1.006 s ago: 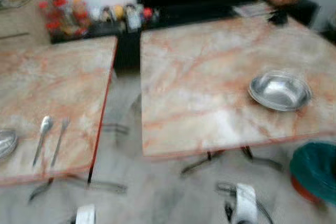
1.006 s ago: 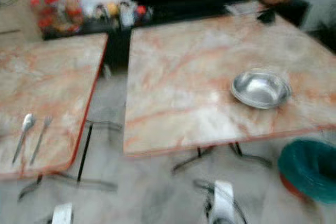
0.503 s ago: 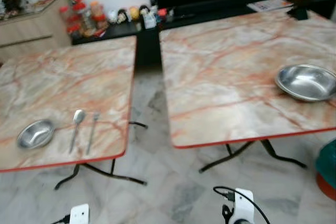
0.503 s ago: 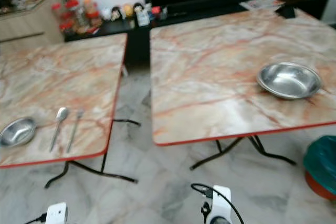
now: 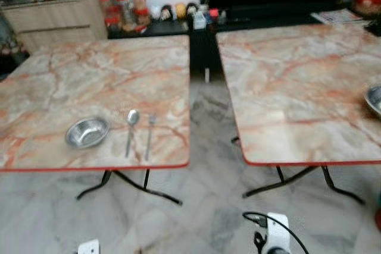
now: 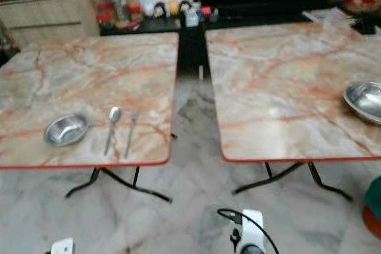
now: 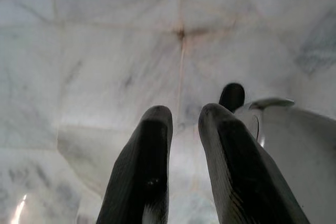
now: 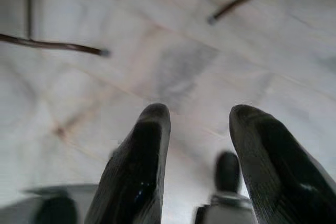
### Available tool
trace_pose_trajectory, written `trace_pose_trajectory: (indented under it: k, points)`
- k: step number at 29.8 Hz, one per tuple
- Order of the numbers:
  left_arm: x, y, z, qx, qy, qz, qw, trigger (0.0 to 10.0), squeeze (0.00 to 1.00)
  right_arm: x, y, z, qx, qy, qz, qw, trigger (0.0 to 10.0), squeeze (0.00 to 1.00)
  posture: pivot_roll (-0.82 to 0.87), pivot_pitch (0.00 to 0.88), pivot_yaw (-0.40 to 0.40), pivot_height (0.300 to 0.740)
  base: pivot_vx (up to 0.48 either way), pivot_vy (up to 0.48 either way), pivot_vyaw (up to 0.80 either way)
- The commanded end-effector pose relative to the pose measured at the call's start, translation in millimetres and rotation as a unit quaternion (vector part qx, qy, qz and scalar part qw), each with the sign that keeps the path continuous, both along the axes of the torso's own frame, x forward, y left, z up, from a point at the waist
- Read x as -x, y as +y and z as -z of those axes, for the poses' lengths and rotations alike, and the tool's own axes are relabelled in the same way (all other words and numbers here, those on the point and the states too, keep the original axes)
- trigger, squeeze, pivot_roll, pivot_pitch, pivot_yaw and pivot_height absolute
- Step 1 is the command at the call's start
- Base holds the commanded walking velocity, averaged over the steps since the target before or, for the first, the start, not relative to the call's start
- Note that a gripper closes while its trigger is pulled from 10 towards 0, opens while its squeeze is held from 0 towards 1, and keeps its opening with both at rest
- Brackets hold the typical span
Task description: Setting the table
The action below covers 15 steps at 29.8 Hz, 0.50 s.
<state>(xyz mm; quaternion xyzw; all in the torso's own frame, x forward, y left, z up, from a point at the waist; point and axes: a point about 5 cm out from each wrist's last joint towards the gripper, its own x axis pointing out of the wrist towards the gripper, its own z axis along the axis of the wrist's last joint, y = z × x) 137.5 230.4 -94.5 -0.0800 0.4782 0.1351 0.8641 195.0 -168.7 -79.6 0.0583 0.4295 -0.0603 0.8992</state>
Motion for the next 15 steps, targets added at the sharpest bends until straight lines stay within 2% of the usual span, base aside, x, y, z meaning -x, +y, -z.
trace_pose_trajectory:
  k: [1,4,15]
  points:
    - [-6.5,0.1,-2,0.000,-0.011,-0.009,1.000,10.0,0.00,3.9,-3.8,2,0.002,0.009,0.006,1.000,10.0,0.00,0.12,0.000,0.072,0.740,0.000,0.334,0.00]
    - [-11.5,0.5,-4,0.000,-0.014,-0.006,1.000,10.0,0.00,-2.2,-1.3,-1,-0.004,-0.003,0.012,1.000,10.0,0.00,0.10,0.000,0.080,0.740,0.000,0.329,0.00]
    - [-19.2,1.6,-7,-0.002,-0.021,0.000,1.000,10.0,0.00,1.2,-4.2,0,-0.004,-0.001,0.020,1.000,10.0,0.00,0.09,0.000,0.087,0.740,0.000,0.333,0.00]
